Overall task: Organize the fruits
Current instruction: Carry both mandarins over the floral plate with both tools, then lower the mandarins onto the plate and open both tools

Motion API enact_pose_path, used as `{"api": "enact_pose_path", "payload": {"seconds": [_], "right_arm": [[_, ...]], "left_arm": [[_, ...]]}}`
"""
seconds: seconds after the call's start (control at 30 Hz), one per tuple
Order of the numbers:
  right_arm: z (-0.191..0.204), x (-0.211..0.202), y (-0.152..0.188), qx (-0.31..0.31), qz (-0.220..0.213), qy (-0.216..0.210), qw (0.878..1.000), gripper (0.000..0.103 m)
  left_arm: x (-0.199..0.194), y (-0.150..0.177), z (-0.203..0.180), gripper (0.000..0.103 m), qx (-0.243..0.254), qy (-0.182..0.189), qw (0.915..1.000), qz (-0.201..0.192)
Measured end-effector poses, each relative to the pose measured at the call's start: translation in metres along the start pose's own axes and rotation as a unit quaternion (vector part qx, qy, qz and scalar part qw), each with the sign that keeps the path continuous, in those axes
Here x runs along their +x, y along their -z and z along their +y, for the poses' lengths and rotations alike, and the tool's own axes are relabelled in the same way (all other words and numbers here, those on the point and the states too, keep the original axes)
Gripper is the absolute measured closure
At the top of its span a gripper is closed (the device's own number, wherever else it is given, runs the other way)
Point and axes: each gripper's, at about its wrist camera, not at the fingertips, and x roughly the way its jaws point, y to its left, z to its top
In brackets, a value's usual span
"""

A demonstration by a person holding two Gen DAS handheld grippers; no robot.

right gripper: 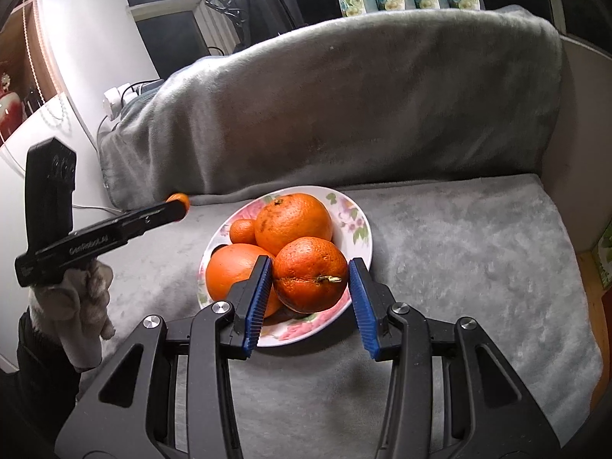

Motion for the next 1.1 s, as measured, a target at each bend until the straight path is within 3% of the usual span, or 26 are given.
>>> {"api": "enact_pose_path", "payload": {"seconds": [0.4,1.0,1.1], "right_arm": [[-0.006,0.013,0.002,-0.006,0.013,-0.009,1.000,0.060],[0.006,0.024,0.000,-0.022,0.023,-0.023,0.999,0.059],[0.008,0.023,0.000,-0.027,0.021,-0.025,0.999,0.053]], "left_arm": [[0.024,-0.010,-0.007,0.082,0.007,0.004,0.9999,0.014],[0.020,-0.015,-0.013,0.081,0.011,0.009,0.9999,0.007],[0.018,-0.015,-0.013,0.076,0.014,0.009,0.9998,0.006]]}}
